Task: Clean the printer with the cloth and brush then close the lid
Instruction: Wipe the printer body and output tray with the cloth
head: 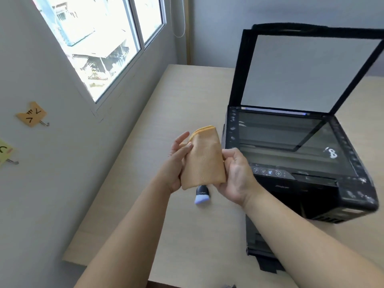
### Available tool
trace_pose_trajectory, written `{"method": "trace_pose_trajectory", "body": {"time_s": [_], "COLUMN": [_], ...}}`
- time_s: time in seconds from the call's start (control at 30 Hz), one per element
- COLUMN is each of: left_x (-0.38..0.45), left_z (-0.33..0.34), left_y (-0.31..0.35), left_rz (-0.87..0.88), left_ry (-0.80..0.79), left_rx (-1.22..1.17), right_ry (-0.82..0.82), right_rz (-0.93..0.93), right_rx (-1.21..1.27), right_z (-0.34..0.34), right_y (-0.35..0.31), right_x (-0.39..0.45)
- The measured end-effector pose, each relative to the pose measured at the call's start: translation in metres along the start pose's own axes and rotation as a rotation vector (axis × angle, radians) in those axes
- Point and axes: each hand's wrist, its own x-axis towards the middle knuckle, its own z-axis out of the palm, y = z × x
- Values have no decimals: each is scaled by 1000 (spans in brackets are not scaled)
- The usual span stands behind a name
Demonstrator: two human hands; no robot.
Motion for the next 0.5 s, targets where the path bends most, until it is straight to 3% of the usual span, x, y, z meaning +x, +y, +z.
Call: {"method": "trace_pose_trajectory", "body": {"time_s": [0.2,0.33,0.5], "left_x": [11,16,14], "left_z": [44,62,77], "left_y": [-9,-18,-27], "left_rz": [103,95,55], "left_ry": [17,28,-44], "left_rx": [186,264,401], "right_ry": [143,264,214], "right_rz": [-40,-255,-398], "right_rx": [-154,-243,-220], "right_z": [-23,-33,-39], "right_y": [-13,-24,-47], "right_x": [-41,-54,-67]}}
